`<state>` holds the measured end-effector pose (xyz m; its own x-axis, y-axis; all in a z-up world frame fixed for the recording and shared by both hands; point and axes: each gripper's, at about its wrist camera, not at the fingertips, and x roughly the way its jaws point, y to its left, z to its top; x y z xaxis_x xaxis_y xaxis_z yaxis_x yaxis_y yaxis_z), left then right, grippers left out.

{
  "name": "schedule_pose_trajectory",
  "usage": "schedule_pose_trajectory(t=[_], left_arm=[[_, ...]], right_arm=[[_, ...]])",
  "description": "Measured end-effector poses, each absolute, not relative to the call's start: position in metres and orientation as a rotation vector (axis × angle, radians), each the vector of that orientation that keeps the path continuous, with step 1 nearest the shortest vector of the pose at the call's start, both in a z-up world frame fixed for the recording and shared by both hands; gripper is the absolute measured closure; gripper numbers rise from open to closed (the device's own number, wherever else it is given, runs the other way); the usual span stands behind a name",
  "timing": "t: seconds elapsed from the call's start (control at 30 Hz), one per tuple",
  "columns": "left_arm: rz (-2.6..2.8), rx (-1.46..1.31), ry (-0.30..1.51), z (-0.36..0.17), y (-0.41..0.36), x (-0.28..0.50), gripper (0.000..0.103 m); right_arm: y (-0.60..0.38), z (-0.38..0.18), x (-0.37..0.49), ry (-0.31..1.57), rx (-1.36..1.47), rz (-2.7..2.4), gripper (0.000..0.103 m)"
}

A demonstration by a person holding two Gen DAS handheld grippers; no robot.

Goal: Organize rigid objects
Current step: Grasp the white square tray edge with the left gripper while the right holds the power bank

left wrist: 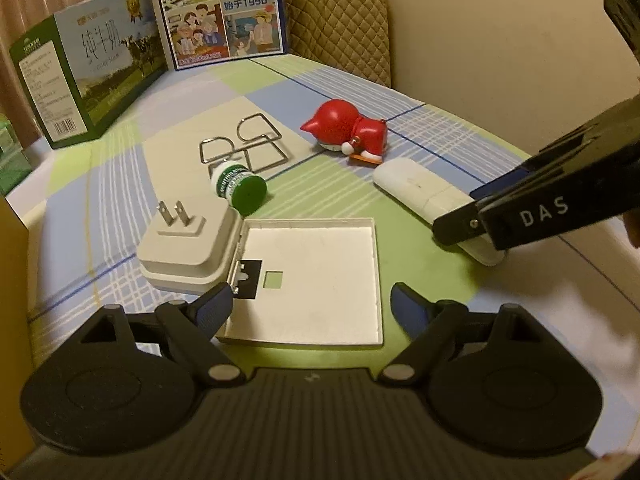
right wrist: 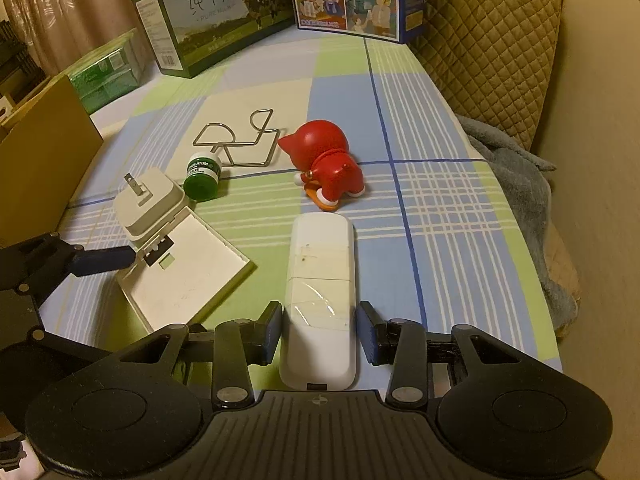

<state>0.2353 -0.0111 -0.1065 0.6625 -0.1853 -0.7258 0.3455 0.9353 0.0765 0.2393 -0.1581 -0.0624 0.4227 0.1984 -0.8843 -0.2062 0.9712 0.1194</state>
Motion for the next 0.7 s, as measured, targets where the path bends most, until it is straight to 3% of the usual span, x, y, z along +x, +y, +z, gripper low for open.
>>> schedule_pose_trajectory(t=[0.07,0.43,0.7], left_arm=[[-0.286,0.221,0.792,-0.107,-0.010,0.236,0.013],[-0.265,0.103,0.852,-0.107,0.001,0.240,0.016],[-0.117,0.038,0.908,-0.102,-0.003,0.192,0.016]], right_arm=[[-0.158,-0.063,0.239,1.106,-0.008,0.253,0.066],[-0.157,-0.062,0.240,1.108,-0.006,0.256,0.066],[-0.154,-0.061,0.231,1.121,-0.011,0.284,0.066]])
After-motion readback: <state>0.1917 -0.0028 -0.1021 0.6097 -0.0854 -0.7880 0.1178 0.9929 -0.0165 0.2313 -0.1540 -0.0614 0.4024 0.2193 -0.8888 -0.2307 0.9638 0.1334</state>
